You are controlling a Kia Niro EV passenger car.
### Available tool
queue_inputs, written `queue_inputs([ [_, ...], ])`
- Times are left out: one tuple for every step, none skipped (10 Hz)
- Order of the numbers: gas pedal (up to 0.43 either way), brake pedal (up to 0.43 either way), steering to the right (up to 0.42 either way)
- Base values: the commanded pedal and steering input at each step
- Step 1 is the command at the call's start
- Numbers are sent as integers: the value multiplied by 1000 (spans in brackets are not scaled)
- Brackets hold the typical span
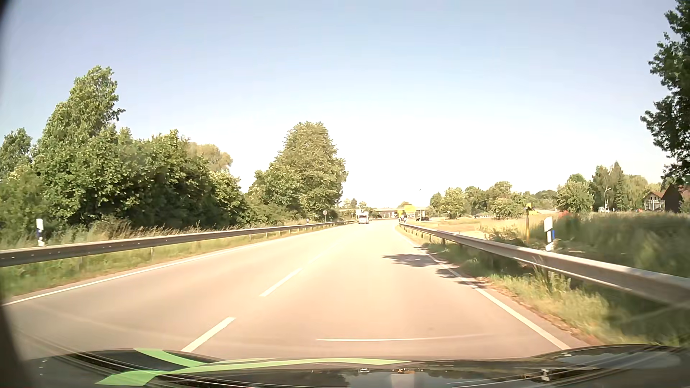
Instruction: Follow the waypoints while adhering to traffic rules and regulations
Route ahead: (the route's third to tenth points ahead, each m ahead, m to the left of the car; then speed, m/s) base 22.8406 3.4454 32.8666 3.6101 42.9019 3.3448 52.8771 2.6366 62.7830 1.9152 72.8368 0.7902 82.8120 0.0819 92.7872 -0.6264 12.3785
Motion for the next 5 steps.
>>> queue_inputs([
  [157, 0, 1],
  [157, 0, 1],
  [157, 0, 1],
  [157, 0, 1],
  [157, 0, 1],
])
